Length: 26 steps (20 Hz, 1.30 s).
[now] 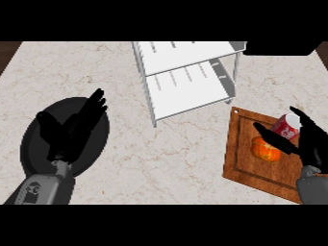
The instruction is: Pick the can from the cutting board and place it in the tiered basket
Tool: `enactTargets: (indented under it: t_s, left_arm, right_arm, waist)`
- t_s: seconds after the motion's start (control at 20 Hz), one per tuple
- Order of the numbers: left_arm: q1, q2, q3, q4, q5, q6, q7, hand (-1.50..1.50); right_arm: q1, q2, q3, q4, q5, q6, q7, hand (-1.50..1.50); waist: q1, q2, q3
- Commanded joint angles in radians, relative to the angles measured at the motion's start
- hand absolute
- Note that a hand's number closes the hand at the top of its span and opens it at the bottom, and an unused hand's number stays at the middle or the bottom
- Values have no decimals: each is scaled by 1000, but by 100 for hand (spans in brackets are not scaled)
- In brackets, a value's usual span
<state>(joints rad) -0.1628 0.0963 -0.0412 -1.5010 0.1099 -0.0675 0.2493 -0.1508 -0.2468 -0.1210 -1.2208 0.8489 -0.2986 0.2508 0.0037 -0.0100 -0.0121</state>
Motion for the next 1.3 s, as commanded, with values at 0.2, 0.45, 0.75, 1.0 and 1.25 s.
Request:
enactTargets:
  t_s: [0.2, 0.45, 0.75, 1.0, 1.25]
  left_arm:
    - [4, 14, 25, 13, 2, -24, -18, 0]
    - [-5, -20, 3, 34, -30, 1, -28, 0]
    - [2, -19, 3, 2, -26, -5, 3, 0]
    - [-6, -11, 14, 8, -21, -1, 16, 0]
    - [11, 3, 29, 1, -16, -12, 8, 0]
  right_arm:
    - [-29, -8, 18, 148, 12, -43, -152, 150]
    - [11, 44, 42, 55, 33, -114, -144, 150]
    - [-21, 0, 65, 60, 12, -6, -181, 150]
    - [19, -92, 221, -47, 63, 318, -146, 150]
    - [83, -85, 153, -431, -129, 502, -35, 150]
  waist:
    - [2, 12, 12]
    - [-6, 10, 12]
    - [-1, 11, 12]
    - [-6, 7, 9]
    - [-25, 3, 10]
